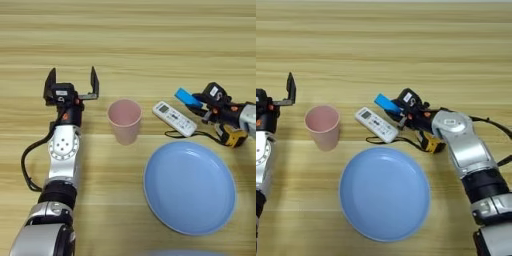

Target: Move the objects on the table

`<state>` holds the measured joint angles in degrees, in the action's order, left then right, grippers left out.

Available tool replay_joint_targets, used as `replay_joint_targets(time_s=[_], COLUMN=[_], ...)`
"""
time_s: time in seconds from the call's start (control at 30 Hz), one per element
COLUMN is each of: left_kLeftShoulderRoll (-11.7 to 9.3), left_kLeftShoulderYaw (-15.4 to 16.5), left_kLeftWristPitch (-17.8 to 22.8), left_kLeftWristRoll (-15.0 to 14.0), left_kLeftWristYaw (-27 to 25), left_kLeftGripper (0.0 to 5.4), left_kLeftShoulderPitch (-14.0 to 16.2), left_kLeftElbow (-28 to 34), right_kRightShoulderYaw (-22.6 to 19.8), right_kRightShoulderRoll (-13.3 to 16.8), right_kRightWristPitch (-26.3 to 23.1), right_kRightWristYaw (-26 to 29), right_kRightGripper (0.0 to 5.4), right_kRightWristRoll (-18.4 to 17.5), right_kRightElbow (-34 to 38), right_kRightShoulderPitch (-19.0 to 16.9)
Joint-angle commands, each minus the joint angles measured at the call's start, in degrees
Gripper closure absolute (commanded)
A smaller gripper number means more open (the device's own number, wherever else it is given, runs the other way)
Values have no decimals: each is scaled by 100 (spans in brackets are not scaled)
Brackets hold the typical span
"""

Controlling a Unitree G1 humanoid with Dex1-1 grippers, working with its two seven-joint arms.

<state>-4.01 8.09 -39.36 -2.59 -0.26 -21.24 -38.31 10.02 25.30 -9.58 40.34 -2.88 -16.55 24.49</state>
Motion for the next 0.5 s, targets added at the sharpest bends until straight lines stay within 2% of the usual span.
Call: replay_joint_targets(time_s=[0.03,0.33,0.5], left_kLeftShoulderRoll=[17,15,10], left_kLeftShoulderYaw=[-28,-31,-30], left_kLeftWristPitch=[-69,-80,-76], left_kLeftWristRoll=[52,53,51], left_kLeftWristYaw=[29,43,40], left_kLeftGripper=[0,0,0], left_kLeftShoulderPitch=[-86,-75,-54], left_kLeftElbow=[-42,-13,24], right_kRightShoulderYaw=[-156,-135,-125], right_kRightShoulderRoll=[-181,-576,-676], right_kRightWristPitch=[-142,77,265], right_kRightWristYaw=[-302,-670,-766], right_kRightGripper=[400,400,400], right_kRightWristRoll=[64,294,436], right_kRightElbow=[-447,-1593,-2154], right_kRightShoulderPitch=[332,768,937])
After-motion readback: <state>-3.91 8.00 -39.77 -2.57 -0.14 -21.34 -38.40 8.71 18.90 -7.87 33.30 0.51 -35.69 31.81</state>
